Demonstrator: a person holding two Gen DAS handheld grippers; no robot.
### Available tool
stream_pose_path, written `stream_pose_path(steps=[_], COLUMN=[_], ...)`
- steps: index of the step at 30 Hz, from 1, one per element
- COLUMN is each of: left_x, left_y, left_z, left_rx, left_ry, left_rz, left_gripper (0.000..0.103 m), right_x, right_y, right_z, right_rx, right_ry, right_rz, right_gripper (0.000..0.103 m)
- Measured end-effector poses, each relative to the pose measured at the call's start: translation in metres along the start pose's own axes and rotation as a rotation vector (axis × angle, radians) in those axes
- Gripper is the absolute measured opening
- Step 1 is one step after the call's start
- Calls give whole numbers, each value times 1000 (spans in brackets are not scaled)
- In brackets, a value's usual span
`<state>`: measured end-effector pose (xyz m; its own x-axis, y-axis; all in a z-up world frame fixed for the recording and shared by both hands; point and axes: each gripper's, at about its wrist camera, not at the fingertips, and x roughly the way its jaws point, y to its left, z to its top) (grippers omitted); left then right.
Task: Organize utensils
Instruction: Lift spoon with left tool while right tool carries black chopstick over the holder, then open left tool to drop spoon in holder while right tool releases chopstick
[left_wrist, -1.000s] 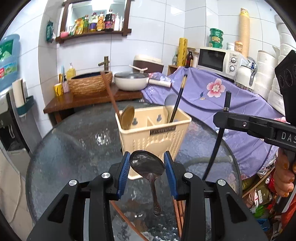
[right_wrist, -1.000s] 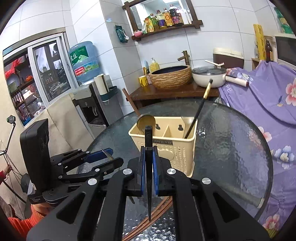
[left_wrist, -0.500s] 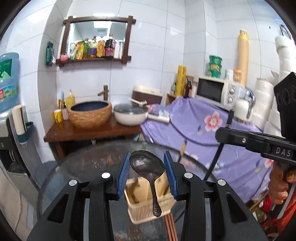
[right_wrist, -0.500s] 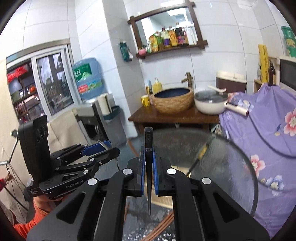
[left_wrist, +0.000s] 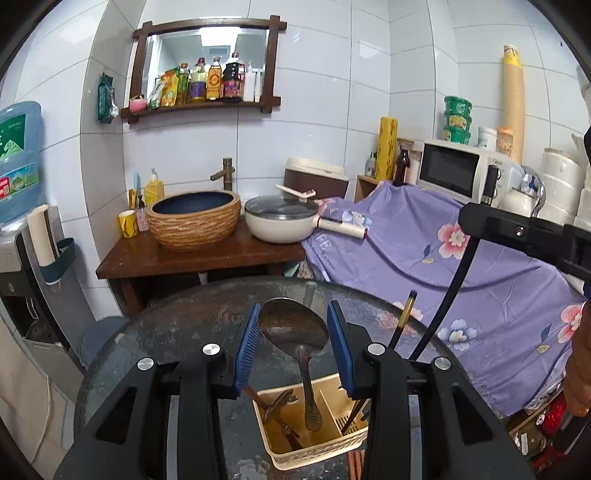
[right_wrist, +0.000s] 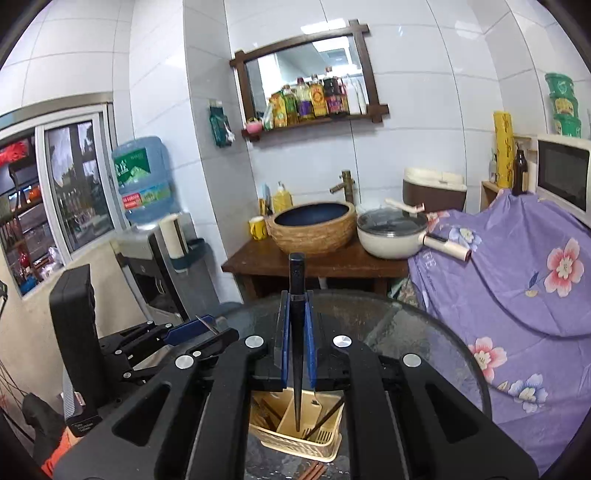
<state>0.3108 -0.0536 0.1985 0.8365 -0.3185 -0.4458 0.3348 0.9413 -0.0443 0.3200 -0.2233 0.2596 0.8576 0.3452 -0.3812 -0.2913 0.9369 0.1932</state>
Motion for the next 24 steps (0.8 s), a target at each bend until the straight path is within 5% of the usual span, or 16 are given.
stream_pose_path(steps=[12, 24], left_x=[32, 35], left_y=[-7, -11], left_z=[-53, -65], left_rx=[26, 55], left_ry=[85, 77], left_rz=[10, 20], left_gripper=[37, 36], right_x=[50, 52], right_y=[-14, -16], right_z=[-68, -81], right_rx=[9, 2], right_ry=[96, 76], right_rz=[-32, -45], right_gripper=[8, 8])
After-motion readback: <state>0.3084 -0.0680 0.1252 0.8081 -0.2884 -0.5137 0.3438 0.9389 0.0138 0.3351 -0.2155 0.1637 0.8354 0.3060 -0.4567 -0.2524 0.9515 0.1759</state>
